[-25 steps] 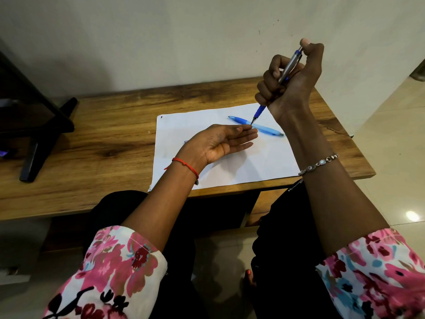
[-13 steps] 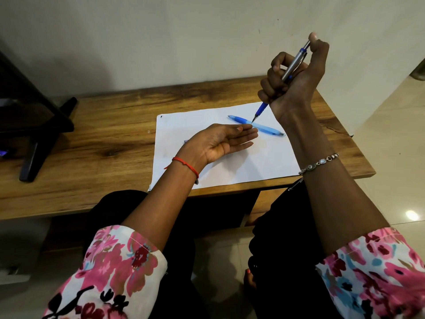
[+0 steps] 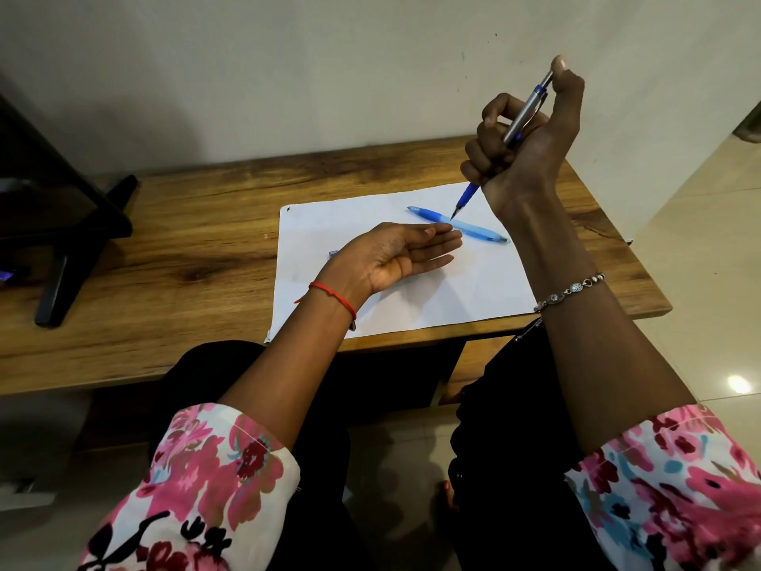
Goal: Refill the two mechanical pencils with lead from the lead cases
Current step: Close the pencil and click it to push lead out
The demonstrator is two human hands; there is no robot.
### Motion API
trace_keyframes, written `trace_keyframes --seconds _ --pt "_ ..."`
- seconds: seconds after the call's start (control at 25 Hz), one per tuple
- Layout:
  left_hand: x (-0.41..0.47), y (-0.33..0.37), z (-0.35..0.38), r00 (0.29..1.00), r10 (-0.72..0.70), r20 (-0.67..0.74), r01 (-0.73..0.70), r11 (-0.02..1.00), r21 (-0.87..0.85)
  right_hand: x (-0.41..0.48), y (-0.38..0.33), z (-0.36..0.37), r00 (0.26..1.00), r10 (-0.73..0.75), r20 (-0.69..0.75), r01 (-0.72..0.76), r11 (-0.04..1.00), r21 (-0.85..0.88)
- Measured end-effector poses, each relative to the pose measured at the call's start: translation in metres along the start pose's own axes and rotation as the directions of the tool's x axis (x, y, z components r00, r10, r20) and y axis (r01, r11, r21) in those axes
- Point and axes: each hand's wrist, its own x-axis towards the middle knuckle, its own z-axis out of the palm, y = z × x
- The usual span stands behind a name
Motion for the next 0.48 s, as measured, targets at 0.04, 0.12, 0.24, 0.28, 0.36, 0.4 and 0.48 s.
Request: trace_keyframes --seconds 0.04,0.12,0.24,0.28,0.36,0.4,0.48 --pt "0.0001 0.0 -0.0001 1.0 0.0 -0.003 0.0 1.0 0.0 0.0001 0.0 0.0006 1.0 0.002 -0.007 -0.002 1.0 -0.001" --pt "0.0001 0.0 -0.0004 1.0 -0.003 -0.009 0.003 1.0 -0.004 0.0007 -0.0009 0.0022 1.0 0.003 -0.019 -0.003 1.0 0.008" --pt "-0.0005 -0.0001 -0.0002 1.0 -0.005 -0.007 0.005 1.0 -0.002 0.0007 -0.0004 0.0013 1.0 -0.003 -0.017 0.004 1.0 0.021" --pt "-0.0005 -0.0001 0.0001 1.0 -0.007 -0.007 0.007 1.0 0.001 0.0004 0.0 0.0003 1.0 -0.006 -0.017 0.006 1.0 0.018" --pt "-0.0002 0.0 0.0002 1.0 -0.007 -0.006 0.007 1.0 0.001 0.0003 -0.0002 -0.0001 1.0 -0.003 -0.021 0.004 1.0 0.022" --pt "-0.0001 0.0 0.0001 1.0 -0.007 -0.004 0.007 1.0 -0.001 0.0006 -0.0007 0.0003 1.0 -0.001 -0.027 0.002 1.0 0.031" --pt "-0.0002 -0.0004 0.0003 1.0 -0.009 0.003 0.009 1.0 -0.001 0.0015 -0.0017 0.0007 0.999 0.003 -0.034 -0.001 0.998 0.055"
